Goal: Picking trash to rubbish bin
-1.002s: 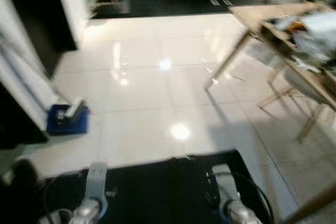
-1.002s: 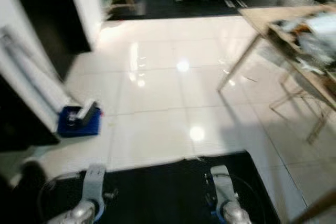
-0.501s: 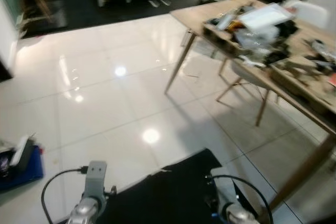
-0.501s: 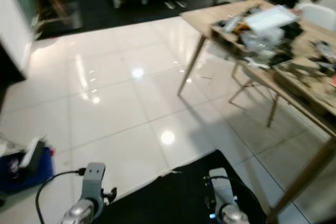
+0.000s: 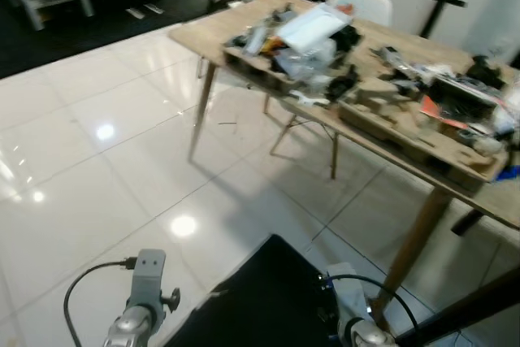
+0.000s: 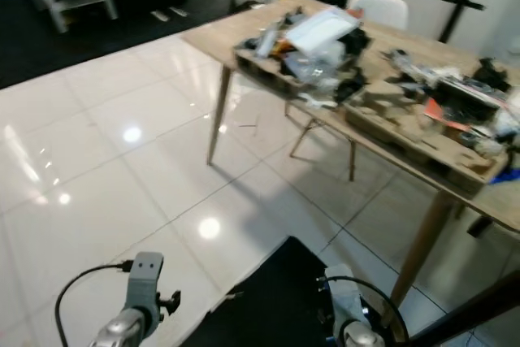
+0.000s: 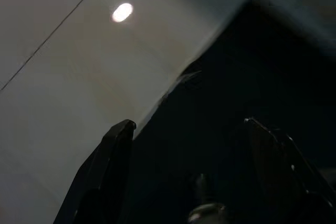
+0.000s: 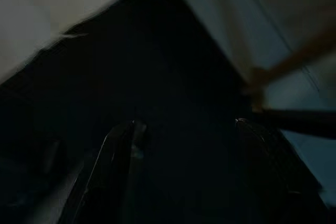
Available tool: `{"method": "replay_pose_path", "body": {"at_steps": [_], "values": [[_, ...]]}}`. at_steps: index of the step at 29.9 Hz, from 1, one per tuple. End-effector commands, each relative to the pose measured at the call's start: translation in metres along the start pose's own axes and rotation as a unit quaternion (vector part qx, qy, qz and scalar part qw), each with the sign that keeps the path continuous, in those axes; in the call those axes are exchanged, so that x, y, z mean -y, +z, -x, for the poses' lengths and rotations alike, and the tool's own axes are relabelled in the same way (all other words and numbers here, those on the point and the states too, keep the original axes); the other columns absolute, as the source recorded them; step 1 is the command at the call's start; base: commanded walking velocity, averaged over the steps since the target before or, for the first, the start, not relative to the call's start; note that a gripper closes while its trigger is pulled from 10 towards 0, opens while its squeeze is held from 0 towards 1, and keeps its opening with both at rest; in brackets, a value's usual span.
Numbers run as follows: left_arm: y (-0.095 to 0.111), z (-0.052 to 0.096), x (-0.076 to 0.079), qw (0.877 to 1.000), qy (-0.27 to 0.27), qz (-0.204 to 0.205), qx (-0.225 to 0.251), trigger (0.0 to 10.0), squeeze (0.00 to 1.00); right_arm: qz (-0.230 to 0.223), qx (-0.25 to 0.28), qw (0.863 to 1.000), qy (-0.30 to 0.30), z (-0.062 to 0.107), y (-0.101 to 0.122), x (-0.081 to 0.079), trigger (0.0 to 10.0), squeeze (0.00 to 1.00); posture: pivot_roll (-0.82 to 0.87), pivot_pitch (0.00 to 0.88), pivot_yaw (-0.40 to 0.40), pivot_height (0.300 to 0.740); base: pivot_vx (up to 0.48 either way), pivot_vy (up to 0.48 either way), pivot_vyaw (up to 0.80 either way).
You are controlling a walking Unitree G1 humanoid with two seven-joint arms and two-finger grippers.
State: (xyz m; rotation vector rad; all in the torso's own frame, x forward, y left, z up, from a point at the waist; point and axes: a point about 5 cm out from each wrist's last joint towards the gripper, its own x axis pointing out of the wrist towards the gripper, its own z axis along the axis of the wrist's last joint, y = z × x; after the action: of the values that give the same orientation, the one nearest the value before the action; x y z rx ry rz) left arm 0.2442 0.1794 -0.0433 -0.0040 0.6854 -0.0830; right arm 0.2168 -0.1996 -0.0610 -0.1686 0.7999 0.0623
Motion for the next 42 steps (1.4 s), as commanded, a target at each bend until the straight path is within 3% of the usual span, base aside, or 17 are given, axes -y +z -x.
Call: {"method": "replay_pose_path", "body": {"at_steps": [1, 18, 36, 42], "values": [[-0.012, 0.004, -0.004, 1.0, 0.004, -0.001, -0.019, 10.0, 0.0, -0.005, 0.0, 1.0, 0.001, 0.0, 0.0, -0.003, 10.0, 0.0, -0.08, 0.076, 0.023, 0.74, 0.326, 0.0, -0.8], [-0.011, 0.003, -0.003, 1.0, -0.006, -0.009, -0.023, 10.0, 0.0, -0.019, -0.008, 1.0, -0.005, 0.002, -0.007, -0.003, 10.0, 0.0, -0.09, 0.08, 0.031, 0.74, 0.322, 0.0, -0.8], [-0.01, 0.003, -0.005, 0.999, -0.018, 0.001, -0.03, 10.0, 0.0, -0.065, -0.015, 0.998, -0.009, 0.002, -0.011, -0.008, 10.0, 0.0, -0.09, 0.097, 0.048, 0.74, 0.277, 0.0, -0.8], [-0.01, 0.003, -0.004, 0.999, -0.028, -0.005, -0.03, 10.0, 0.0, -0.062, -0.016, 0.998, 0.001, 0.002, -0.012, -0.011, 10.0, 0.0, -0.09, 0.096, 0.05, 0.74, 0.0, 0.0, 0.0]]}}
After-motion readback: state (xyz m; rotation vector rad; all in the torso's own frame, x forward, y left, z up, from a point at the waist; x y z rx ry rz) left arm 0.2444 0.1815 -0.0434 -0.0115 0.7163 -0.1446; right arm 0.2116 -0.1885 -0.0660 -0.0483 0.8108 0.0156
